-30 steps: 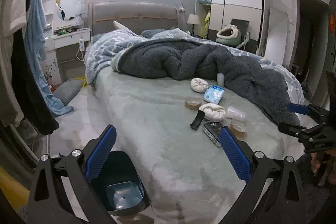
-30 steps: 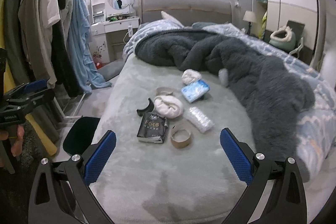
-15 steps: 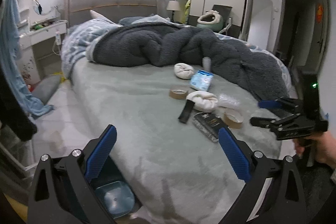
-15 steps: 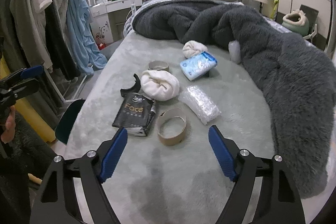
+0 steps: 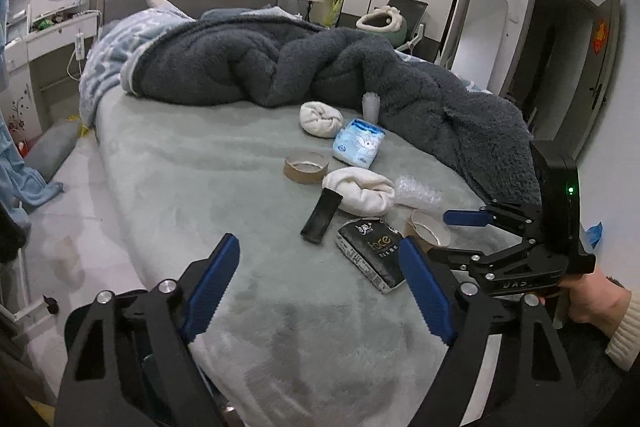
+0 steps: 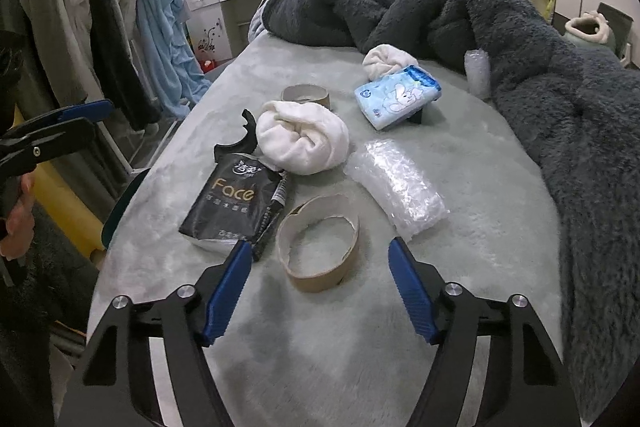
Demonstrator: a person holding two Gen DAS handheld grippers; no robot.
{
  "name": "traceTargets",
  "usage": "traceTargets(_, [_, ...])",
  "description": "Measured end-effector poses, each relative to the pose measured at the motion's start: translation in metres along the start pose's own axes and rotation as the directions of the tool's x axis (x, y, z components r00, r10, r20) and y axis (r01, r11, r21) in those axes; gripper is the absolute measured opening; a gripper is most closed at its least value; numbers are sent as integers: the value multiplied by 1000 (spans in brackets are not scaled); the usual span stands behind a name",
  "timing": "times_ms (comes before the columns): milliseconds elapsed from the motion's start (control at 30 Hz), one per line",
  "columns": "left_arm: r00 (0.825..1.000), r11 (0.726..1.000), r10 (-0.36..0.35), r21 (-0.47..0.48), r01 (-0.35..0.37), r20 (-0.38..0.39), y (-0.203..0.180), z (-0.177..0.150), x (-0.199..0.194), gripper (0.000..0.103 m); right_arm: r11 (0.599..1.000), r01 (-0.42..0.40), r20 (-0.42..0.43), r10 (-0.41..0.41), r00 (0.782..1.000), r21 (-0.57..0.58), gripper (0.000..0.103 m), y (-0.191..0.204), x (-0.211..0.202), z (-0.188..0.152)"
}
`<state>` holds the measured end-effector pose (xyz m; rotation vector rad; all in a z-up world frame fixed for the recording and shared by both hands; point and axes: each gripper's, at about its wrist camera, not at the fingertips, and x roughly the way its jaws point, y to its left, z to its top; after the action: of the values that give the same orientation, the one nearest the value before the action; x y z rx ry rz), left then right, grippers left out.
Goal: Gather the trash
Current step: 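Reach the right tool to the brown tape core and close on it, then grasp the black Face wrapper with the left tool while the right tool holds the tape core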
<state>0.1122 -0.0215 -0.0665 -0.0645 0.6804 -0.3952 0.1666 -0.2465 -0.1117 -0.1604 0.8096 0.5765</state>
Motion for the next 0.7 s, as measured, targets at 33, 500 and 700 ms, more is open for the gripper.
traceTargets(33, [1000,1000,-1,6,1,-6,-2,0,3,81,1000,-2,-3,2,1000,-5,67,0,2,1])
traceTargets(500, [995,998,-41,39,44,-89,-30,-10,47,79,997,-78,2,78,997,-21,45,-10,11,4])
traceTargets(700, [994,999,-41,24,43,-106,-37,-9,62,87,995,-103,63,101,993,18,45,-22,-11,6])
